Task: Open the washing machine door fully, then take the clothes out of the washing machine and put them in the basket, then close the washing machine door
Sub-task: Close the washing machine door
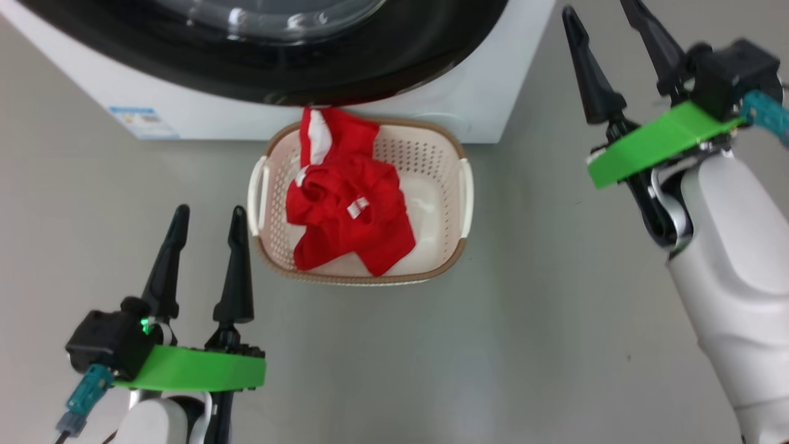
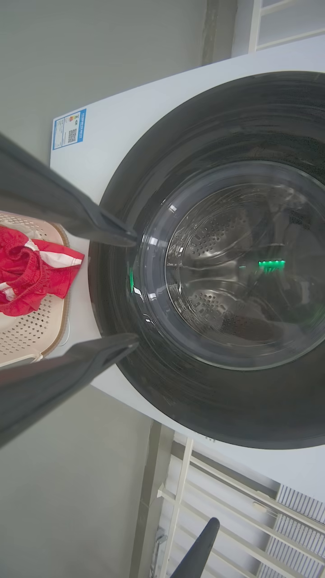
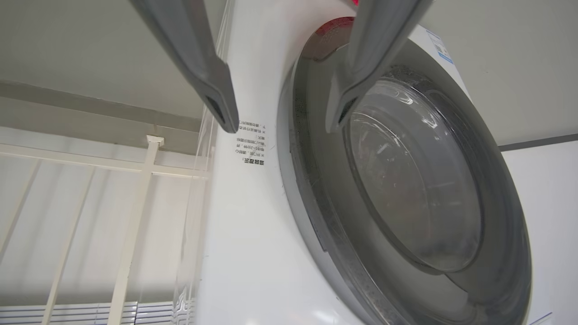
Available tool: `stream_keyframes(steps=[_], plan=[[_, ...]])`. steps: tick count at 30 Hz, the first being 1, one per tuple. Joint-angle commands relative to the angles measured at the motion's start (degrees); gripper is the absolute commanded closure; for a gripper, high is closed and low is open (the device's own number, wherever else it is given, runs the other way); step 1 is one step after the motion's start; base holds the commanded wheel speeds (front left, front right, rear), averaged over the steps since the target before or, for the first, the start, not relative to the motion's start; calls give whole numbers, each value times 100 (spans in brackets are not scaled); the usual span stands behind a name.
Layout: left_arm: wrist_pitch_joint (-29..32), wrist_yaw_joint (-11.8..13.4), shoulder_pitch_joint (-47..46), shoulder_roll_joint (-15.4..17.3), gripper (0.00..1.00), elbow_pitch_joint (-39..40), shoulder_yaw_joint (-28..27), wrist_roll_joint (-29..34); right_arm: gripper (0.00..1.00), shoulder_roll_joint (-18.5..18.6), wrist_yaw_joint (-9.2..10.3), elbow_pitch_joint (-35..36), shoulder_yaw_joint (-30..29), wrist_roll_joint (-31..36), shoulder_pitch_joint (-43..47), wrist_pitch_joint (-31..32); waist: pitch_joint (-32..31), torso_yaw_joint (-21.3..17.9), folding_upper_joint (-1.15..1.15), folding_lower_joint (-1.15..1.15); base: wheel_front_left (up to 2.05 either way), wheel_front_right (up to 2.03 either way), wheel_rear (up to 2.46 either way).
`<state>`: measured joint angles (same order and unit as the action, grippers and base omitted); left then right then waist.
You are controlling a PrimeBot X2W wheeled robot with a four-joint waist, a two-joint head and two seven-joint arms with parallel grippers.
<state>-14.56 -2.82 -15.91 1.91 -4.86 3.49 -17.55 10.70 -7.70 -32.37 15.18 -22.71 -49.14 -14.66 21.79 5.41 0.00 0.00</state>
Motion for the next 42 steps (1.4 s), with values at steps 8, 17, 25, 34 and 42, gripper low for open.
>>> stream_keyframes(steps=[8, 17, 25, 34, 42], plan=[[-44, -126, 330, 97, 0, -37, -511, 171, 0, -372, 21, 962, -673, 550, 1342, -34, -803, -809, 0, 0, 0, 0, 0], [-44, -223, 720, 131, 0, -96, -805, 482, 0, -499, 21, 1272, -966, 669, 2350, -34, -1363, -1069, 0, 0, 0, 0, 0], [-44, -280, 1139, 132, 0, -81, -990, 609, 0, -578, 21, 1631, -1433, 787, 3326, -34, -1780, -1150, 0, 0, 0, 0, 0], [-44, -323, 1566, 133, 0, -43, -1138, 776, 0, -509, 21, 2162, -1418, 838, 3964, -34, -2180, -1203, 0, 0, 0, 0, 0], [-44, -344, 1763, 117, 0, 5, -1193, 779, 0, -328, 21, 2487, -1240, 616, 4340, -34, -2355, -1120, 0, 0, 0, 0, 0]])
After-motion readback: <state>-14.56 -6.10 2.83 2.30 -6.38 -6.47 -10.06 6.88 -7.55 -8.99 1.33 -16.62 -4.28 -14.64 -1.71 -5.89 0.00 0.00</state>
